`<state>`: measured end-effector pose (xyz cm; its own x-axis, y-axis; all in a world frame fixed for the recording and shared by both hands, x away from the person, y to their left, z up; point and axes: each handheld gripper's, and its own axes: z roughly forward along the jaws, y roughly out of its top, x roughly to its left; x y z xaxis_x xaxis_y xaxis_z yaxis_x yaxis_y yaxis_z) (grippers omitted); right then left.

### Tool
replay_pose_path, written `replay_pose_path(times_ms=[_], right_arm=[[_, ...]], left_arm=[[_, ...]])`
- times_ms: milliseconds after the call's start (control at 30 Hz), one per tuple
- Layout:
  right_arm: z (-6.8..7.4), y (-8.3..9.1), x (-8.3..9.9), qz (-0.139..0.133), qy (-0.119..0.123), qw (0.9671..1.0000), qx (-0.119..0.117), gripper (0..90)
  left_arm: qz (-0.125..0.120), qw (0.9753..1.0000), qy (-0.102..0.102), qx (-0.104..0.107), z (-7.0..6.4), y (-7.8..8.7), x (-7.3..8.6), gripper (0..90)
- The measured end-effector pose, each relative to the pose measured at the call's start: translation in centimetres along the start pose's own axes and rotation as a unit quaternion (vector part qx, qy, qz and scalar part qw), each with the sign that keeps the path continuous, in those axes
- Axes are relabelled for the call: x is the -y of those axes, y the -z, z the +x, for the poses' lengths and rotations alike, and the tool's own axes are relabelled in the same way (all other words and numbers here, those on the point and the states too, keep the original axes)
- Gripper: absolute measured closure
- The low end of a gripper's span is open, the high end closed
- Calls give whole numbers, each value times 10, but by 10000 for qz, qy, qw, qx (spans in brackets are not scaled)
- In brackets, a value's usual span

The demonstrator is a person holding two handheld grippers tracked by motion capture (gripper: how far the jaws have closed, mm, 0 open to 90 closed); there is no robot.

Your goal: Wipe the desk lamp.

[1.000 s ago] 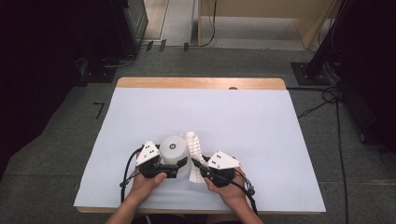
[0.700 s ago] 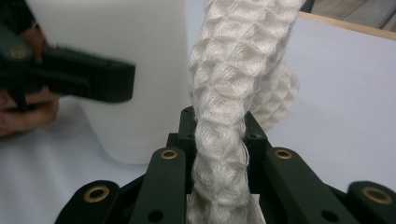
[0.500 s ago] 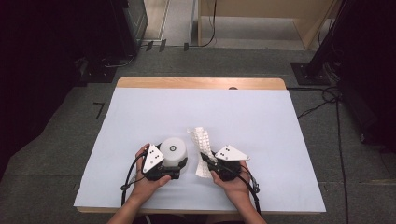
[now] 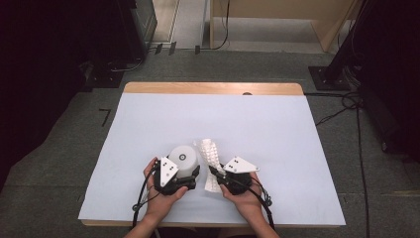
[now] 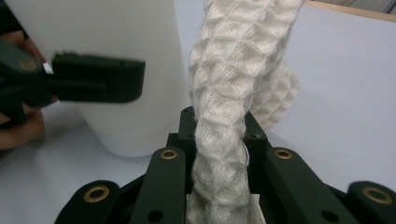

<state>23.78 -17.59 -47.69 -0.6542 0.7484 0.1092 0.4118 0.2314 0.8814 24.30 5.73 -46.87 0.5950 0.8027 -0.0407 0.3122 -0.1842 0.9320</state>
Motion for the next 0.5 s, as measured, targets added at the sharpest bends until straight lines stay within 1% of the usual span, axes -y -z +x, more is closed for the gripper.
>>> replay_pose_path(times_ms=[33,67,100,133,233,333,367,433,500], right_arm=[[1,-1,0,-4,32,10000,-10,766],[3,-1,0,18,46,10000,-38,766],[4,-2,0,28,60,10000,-52,766],[6,-2,0,9,94,9999,-75,766],[10,-1,-2,-62,142,9998,-160,766],[14,2,-5,-177,212,9994,-221,766],[15,4,-6,-218,261,9992,-200,765],[16,8,-10,-292,374,9988,-116,766],[17,14,-15,-439,475,9979,-2,766]], left_arm=[[-135,9989,223,398,7,3,-4,81],[-186,9973,339,629,12,4,-6,82],[-235,9949,455,873,16,6,-8,82],[-266,9926,514,1066,20,8,-11,82],[-278,9908,562,1196,23,9,-12,82],[-121,9899,541,1307,22,5,-10,83],[-18,9894,473,1375,20,3,-8,83],[94,9892,345,1423,15,0,-6,83],[172,9891,234,1442,11,-3,-6,83]])
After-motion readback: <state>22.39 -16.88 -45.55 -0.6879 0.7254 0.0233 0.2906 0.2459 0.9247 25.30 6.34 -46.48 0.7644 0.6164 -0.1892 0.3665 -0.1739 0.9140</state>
